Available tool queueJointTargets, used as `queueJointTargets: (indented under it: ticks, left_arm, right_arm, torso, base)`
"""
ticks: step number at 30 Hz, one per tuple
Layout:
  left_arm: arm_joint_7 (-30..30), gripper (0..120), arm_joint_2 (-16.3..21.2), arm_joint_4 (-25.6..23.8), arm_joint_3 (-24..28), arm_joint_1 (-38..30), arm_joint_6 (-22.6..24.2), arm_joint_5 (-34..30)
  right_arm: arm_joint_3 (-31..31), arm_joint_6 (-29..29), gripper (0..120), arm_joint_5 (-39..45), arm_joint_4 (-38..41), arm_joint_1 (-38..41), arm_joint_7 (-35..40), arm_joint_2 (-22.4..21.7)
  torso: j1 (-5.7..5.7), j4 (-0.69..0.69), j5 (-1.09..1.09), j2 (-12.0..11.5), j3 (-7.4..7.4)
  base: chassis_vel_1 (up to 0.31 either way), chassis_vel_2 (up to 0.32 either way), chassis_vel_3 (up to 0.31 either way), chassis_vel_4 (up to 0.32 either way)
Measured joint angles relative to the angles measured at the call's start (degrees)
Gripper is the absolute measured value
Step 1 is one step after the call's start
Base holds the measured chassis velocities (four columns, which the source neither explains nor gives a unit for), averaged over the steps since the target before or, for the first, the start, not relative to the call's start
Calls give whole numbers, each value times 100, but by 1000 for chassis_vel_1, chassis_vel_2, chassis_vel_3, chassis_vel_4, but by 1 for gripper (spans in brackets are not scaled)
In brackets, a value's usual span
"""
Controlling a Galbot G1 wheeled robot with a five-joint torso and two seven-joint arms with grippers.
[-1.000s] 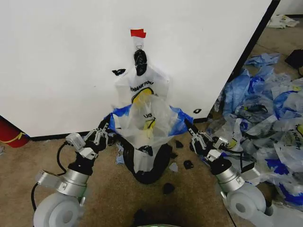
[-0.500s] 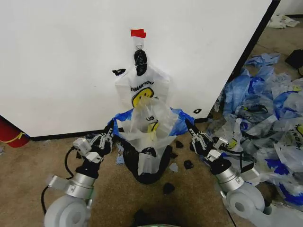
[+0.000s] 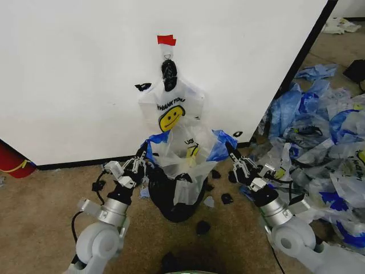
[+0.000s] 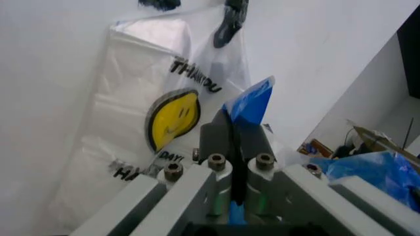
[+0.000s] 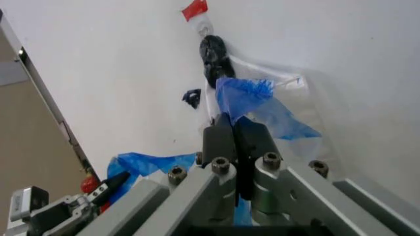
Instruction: Pick up the garbage bag from the wall and place it over the trash bin.
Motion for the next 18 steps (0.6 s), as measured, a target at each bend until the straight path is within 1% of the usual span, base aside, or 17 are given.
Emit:
queueJointTargets:
  ticks: [6,14,18]
  left_arm:
    - [234,0,69,410,42,-200,-191,-28]
    - [334,0,286,530,-85,-255,-250,-87]
    - [421,0,465,596,-252,-256,-305,-112]
  right_arm:
    - [-278,18,0,-91,-130,213,6,109]
    - [-510,15,0,-149,-126,407,95,166]
    - [-733,14,0,-263,-139,558,165,275]
  torso:
    - [0,0,0,0,-1]
    - [0,0,-1,0,-1]
    - [0,0,0,0,-1]
  base:
    - [0,0,0,0]
    - [0,0,0,0]
    - [0,0,0,0]
